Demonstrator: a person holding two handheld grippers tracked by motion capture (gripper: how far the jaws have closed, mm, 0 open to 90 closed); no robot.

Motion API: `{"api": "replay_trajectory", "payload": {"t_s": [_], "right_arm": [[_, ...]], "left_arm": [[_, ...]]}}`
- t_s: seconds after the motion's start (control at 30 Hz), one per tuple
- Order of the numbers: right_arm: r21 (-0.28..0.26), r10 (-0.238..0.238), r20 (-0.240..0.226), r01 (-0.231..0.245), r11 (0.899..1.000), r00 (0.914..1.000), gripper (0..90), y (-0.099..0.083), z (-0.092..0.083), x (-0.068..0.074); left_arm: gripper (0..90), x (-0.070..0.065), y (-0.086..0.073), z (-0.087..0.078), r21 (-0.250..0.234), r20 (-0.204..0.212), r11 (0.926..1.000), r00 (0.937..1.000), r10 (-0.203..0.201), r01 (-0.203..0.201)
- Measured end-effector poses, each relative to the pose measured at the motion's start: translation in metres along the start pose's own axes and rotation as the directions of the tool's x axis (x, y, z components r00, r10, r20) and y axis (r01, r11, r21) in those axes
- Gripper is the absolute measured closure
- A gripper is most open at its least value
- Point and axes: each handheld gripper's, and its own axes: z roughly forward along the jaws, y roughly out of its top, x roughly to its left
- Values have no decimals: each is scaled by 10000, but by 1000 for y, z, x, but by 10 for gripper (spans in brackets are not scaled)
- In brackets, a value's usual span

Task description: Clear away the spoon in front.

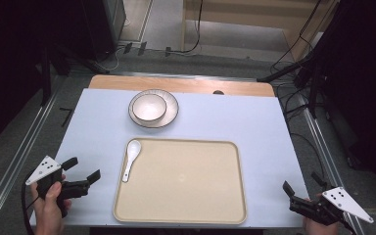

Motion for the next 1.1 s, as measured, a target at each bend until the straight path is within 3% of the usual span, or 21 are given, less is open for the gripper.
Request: {"api": "replay_trajectory", "payload": {"t_s": [0.23, 0.83, 0.97, 1.1], "right_arm": [[2, 12, 23, -12, 10000, 10000, 0, 0, -1, -1], [60, 33, 67, -33, 10000, 10000, 0, -1, 0, -2], [65, 25, 84, -26, 10000, 10000, 0, -2, 0, -2], [69, 66, 95, -67, 10000, 9999, 0, -2, 0, -3]], "left_arm": [[0, 7, -3, -5, 144, -54, 9998, 9999, 112, -111], [0, 22, -8, -28, -86, -299, 9999, 9995, 101, -104], [0, 25, -9, -30, -70, -222, 9998, 9996, 192, -193], [0, 32, -11, -35, -275, -80, 9996, 10000, 9, -11]]}}
